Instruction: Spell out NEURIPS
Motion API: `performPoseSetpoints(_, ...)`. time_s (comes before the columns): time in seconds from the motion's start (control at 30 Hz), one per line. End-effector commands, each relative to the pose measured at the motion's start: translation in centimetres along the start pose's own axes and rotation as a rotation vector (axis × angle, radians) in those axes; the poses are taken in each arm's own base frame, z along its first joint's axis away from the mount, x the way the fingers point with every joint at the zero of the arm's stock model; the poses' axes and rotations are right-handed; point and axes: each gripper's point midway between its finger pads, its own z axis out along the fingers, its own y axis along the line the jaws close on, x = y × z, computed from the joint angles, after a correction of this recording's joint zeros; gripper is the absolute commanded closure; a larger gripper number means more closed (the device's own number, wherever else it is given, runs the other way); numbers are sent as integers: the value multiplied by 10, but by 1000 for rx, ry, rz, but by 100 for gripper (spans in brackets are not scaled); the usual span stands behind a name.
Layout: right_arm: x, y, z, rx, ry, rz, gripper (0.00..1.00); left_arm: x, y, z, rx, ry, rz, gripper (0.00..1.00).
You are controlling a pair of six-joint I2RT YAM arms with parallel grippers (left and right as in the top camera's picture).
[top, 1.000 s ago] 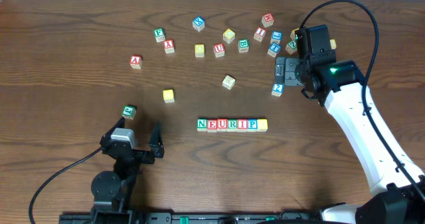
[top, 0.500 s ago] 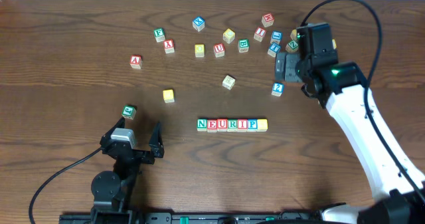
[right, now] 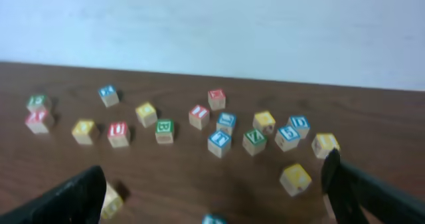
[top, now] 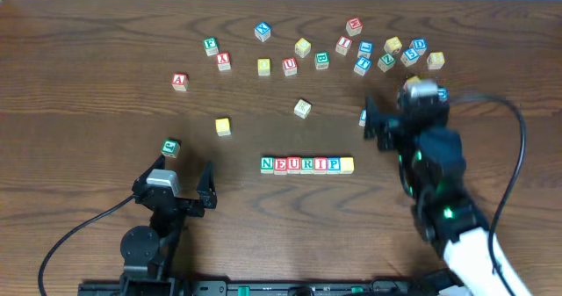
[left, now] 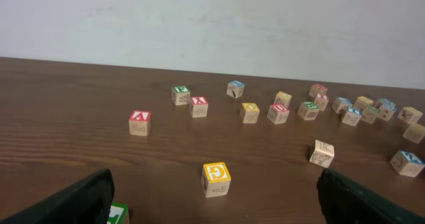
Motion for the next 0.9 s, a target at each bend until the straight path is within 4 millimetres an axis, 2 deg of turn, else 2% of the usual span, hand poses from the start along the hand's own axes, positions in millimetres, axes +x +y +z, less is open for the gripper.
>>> performPoseSetpoints(0.0,25,4,-19,-46,-15,-109,1,15,-2,0,17,51,-16,4)
performPoseSetpoints(0.17,44,7,-36,-92,-78,-196,1,15,-2,0,17,51,-16,4)
performPoseSetpoints(0.47,82,-7,-56,-97,-121,-180,1,15,-2,0,17,51,-16,4)
performPoseSetpoints(0.6,93,-11,-61,-92,-139,-175,1,15,-2,0,17,51,-16,4)
performPoseSetpoints(0.77,102,-17,-64,-72,-102,-182,1,15,-2,0,17,51,-16,4)
performPoseSetpoints(0.87,119,-22,-65,-62,-33,-179,1,15,-2,0,17,51,-16,4)
